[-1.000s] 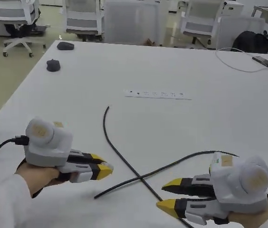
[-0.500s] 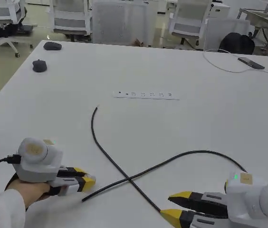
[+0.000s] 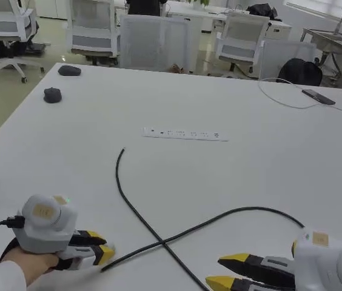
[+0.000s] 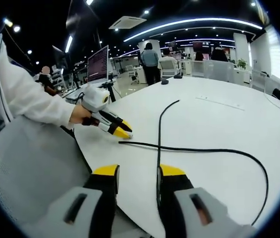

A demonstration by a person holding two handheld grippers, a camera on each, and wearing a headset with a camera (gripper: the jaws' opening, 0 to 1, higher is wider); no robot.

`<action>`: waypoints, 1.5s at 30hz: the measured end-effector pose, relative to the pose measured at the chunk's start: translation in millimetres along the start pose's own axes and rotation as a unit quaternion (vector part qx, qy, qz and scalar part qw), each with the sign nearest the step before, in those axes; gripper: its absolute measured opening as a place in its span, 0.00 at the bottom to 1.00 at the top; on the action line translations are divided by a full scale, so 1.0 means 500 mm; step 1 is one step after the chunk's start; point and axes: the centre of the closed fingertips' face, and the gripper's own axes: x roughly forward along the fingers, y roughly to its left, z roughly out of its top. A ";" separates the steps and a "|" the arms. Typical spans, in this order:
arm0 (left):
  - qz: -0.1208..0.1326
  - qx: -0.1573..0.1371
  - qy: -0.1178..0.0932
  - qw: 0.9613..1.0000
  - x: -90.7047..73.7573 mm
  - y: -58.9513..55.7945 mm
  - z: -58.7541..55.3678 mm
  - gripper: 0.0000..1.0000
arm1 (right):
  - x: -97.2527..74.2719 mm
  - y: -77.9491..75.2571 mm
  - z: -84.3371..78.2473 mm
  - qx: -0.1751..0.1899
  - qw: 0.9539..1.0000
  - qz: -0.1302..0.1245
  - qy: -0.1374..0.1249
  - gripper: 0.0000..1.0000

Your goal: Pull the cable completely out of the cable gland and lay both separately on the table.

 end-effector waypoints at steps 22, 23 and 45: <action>-0.006 -0.004 -0.009 1.000 -0.331 -0.055 0.077 0.49 | -0.063 0.006 -0.059 0.064 0.995 0.005 0.082 0.44; -0.003 -0.003 -0.012 1.000 -0.342 -0.056 0.077 0.50 | -0.065 0.005 -0.060 0.065 0.995 0.005 0.082 0.45; 0.034 -0.051 -0.051 0.997 -0.437 -0.055 0.050 0.57 | -0.121 0.002 -0.097 0.074 0.991 -0.021 0.112 0.51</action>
